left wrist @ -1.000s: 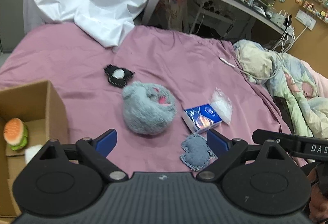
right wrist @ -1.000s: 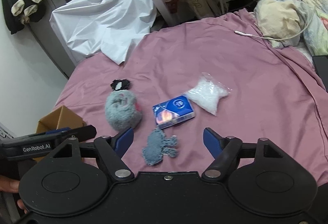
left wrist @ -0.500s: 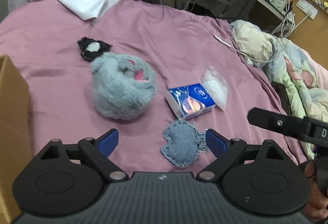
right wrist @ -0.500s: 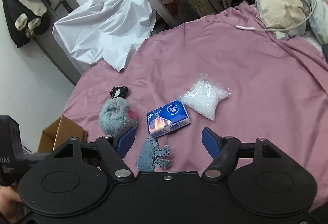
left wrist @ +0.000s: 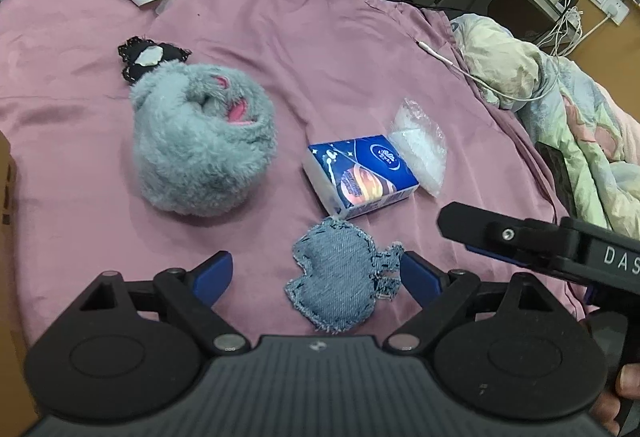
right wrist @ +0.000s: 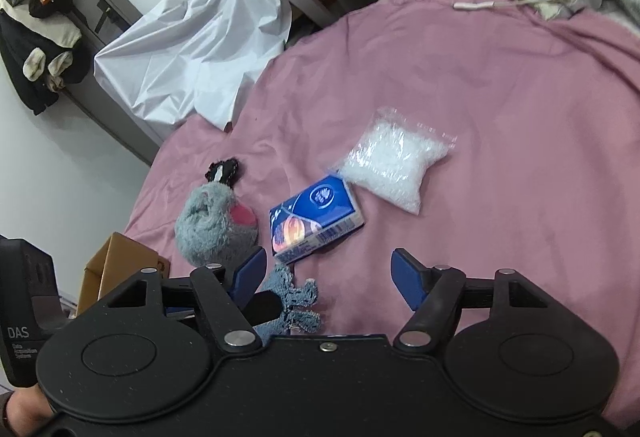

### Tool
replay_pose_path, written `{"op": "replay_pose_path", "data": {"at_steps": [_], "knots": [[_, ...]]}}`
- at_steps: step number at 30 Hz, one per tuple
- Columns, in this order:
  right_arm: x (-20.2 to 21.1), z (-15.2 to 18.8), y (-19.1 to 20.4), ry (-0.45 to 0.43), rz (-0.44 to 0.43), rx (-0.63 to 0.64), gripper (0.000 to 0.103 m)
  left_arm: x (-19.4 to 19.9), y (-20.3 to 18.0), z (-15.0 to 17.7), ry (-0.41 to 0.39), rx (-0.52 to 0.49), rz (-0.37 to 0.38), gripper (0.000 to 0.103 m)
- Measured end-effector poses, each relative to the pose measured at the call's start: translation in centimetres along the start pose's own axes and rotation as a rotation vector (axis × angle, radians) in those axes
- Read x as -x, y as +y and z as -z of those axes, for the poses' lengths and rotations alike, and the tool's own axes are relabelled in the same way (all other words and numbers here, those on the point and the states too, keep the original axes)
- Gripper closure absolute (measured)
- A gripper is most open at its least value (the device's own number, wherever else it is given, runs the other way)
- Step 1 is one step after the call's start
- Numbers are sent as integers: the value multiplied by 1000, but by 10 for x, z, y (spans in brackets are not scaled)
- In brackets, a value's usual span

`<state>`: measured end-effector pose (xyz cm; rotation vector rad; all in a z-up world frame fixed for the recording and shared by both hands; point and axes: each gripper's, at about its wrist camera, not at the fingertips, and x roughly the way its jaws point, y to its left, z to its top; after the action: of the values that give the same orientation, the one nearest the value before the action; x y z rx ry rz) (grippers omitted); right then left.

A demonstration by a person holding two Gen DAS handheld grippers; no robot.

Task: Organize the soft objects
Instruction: 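Close the left gripper on the blue denim plush and lift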

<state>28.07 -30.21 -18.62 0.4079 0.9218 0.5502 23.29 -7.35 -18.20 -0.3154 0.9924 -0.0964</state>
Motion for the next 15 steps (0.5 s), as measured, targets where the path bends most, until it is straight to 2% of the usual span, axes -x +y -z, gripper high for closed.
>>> {"op": "replay_pose_path", "data": {"at_steps": [4,6,9,11,15], "knots": [[-10,0,-6,26,-3,-26,39,-11,1,4,19,6,-5,19],[-14,-1,-6,32,-11,-36,39,-11,-1,4,11,-10,-10,25],[-21,-2,-7,39,-26,-47,39,-11,1,2,4,-3,5,42],[-26,-3,-7,43,-33,-57,39,-11,5,2,3,18,7,56],[-35,-4,-8,48,-43,-78,39,-7,10,1,-4,38,22,63]]}}
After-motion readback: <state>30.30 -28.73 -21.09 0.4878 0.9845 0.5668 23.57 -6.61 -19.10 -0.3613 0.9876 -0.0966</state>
